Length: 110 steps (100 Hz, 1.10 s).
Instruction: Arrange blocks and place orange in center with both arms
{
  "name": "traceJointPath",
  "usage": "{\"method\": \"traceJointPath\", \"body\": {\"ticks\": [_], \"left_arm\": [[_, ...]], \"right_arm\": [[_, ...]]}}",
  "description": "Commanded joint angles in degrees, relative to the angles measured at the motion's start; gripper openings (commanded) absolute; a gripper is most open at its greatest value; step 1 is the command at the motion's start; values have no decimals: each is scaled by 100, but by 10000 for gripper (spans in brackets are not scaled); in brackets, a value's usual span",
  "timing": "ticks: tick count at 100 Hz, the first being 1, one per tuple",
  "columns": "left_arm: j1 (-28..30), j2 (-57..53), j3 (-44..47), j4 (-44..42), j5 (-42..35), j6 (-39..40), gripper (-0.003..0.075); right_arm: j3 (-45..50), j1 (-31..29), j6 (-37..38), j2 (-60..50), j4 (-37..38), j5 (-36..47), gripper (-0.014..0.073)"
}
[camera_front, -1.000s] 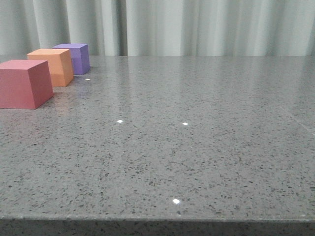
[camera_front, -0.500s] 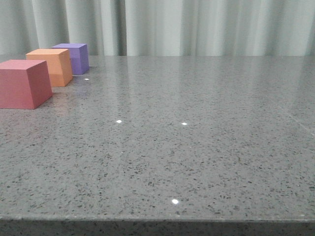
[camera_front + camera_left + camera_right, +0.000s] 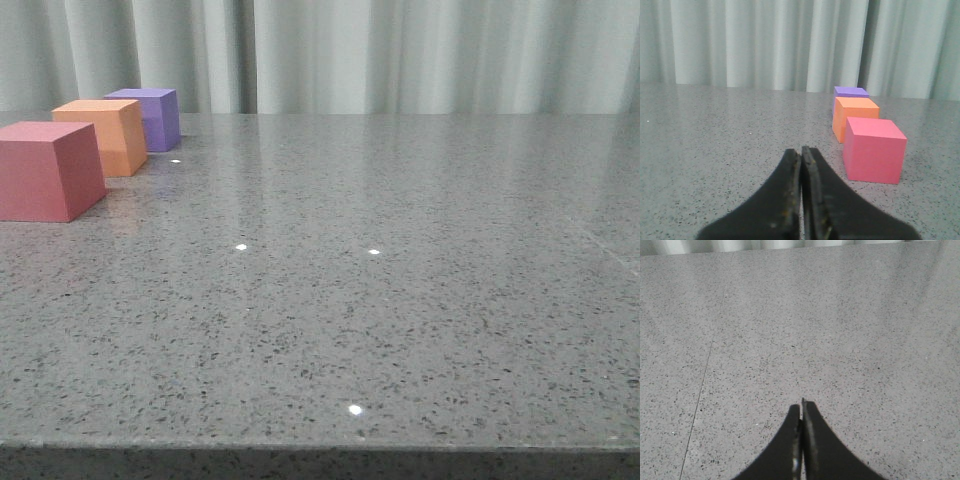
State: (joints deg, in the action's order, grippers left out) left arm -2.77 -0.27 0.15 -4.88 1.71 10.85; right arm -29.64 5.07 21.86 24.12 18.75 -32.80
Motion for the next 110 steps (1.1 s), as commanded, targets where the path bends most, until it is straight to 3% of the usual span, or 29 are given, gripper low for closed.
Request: {"method": "traceJointPath", "body": {"ticks": [1, 42, 54, 70, 82, 110], "left_arm": [[23, -204, 242, -6, -510, 0, -20], [23, -204, 242, -6, -510, 0, -20], [23, -204, 242, -6, -510, 0, -20], [23, -204, 242, -6, -510, 0, -20], [23, -204, 242, -6, -510, 0, -20], [23, -204, 242, -6, -510, 0, -20]], "right_arm": [[-153, -28, -32, 20, 90, 396, -110], [-145, -14, -101, -41, 78, 467, -110], [-2, -25, -245, -322, -277, 1077, -110], [504, -25, -1200, -891, -1231, 2138, -110], [1059, -25, -1453, -1348, -1285, 2847, -110], [2171, -36, -1453, -2524, -1431, 2945, -110]]}}
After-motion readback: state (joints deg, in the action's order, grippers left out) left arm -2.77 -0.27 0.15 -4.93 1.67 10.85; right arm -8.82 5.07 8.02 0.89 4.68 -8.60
